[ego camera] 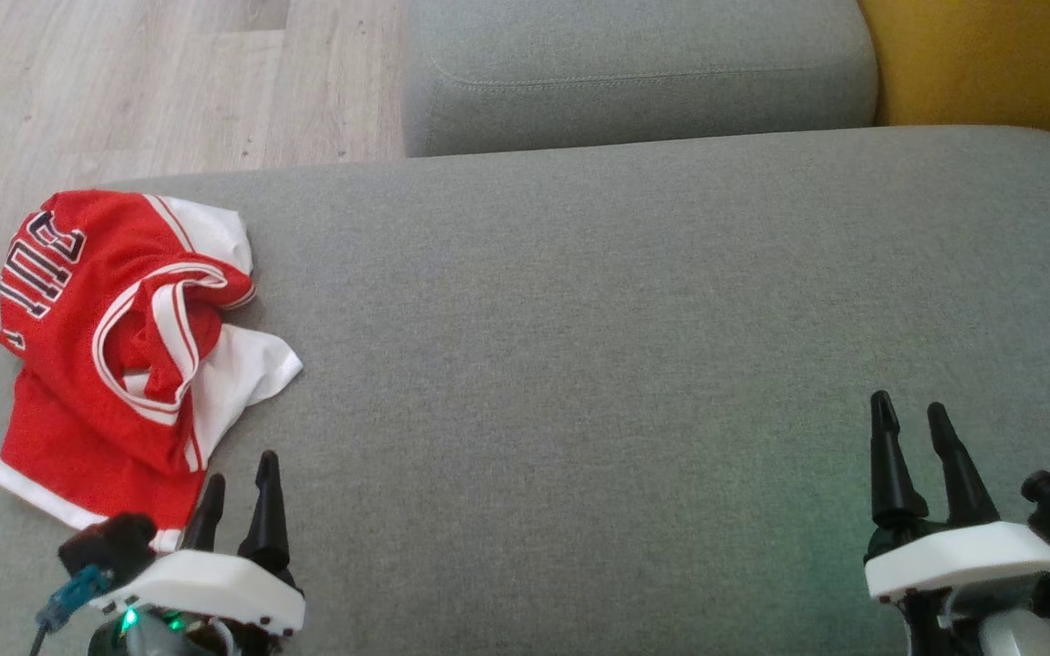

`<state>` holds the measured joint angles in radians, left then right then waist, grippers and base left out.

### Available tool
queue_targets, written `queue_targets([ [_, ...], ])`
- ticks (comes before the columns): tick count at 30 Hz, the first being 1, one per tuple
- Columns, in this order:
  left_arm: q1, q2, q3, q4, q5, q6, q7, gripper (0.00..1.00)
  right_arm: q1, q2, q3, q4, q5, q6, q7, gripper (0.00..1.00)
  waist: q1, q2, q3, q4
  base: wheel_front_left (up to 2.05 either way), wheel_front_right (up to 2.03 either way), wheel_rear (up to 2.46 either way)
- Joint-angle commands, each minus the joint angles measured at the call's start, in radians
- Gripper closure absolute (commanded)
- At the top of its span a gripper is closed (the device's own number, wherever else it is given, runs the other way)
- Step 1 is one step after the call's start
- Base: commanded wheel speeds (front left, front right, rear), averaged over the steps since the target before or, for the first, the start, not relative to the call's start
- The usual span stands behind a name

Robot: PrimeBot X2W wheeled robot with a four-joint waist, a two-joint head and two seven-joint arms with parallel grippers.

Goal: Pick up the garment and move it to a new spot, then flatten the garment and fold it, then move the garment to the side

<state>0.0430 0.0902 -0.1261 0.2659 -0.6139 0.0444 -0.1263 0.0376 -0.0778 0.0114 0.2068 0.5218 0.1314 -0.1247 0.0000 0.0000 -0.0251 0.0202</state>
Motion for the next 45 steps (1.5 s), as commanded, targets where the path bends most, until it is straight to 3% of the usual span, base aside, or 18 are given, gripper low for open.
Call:
queue_targets([
  [1,-0.024,0.019,0.011,-0.035,0.033,0.005,-0.015,0.00,-0.024,-0.024,0.017,-0.031,-0.035,0.000,-0.015,0.00,0.0000,0.0000,0.000,0.000,0.00,0.00,0.00],
  [29,0.004,0.044,-0.010,-0.041,0.398,0.042,-0.103,0.00,-0.028,-0.044,-0.015,0.043,-0.341,-0.001,-0.104,0.00,0.0000,0.0000,-0.004,0.008,0.00,0.00,0.00],
  [45,0.004,0.042,0.006,-0.025,0.521,0.030,-0.136,0.00,-0.027,-0.052,0.009,0.077,-0.394,-0.001,-0.137,0.00,0.0000,0.0000,-0.005,0.002,0.00,0.00,0.00],
])
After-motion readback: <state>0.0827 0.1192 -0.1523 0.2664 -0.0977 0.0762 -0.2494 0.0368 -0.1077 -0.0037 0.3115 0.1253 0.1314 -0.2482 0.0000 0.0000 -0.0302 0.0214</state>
